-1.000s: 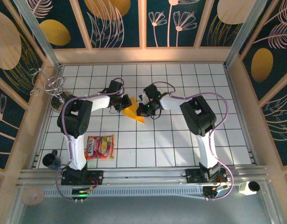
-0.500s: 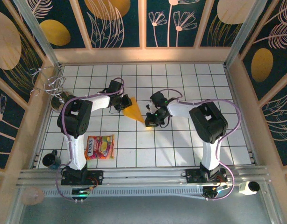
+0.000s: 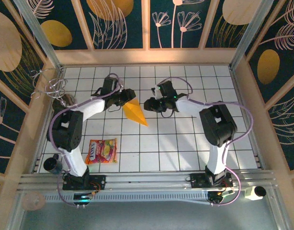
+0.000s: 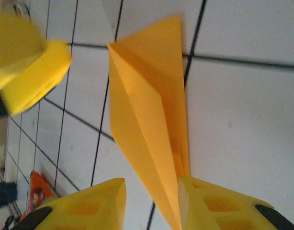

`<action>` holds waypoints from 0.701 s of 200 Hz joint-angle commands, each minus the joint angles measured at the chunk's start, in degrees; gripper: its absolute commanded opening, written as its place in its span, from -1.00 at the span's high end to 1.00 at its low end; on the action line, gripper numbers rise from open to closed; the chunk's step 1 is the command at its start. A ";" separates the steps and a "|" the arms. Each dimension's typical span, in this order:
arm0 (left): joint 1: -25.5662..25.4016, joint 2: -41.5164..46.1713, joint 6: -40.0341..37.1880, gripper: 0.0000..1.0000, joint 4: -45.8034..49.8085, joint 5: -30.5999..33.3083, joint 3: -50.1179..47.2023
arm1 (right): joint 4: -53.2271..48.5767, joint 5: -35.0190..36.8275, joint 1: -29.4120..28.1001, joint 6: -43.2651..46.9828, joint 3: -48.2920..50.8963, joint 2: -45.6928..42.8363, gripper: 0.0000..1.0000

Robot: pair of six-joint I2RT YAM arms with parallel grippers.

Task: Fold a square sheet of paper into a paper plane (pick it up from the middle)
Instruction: Fourth fold the wing at the center of the table.

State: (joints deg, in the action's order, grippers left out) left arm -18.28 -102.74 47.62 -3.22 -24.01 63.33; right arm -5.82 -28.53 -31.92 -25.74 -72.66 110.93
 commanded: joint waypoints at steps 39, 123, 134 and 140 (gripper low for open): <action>3.17 4.18 7.52 -0.03 -9.02 -1.70 -12.13 | -2.78 -0.98 0.28 5.79 -13.91 12.86 0.24; 3.17 3.91 9.07 -0.03 -11.28 -4.25 -15.08 | -2.50 -9.95 0.19 9.71 -16.90 17.73 0.50; 3.17 3.81 9.06 -0.03 -11.23 -4.29 -15.00 | -2.45 -10.54 0.19 9.83 -16.94 18.04 0.54; 3.17 3.79 9.10 -0.03 -11.28 -4.31 -14.92 | -2.38 -10.86 0.19 9.91 -16.78 18.11 0.56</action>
State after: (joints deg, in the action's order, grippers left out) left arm -15.00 -99.35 55.88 -12.69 -26.96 48.73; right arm -7.92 -36.12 -31.92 -17.65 -88.14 127.57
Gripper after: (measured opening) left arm 0.518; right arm 0.236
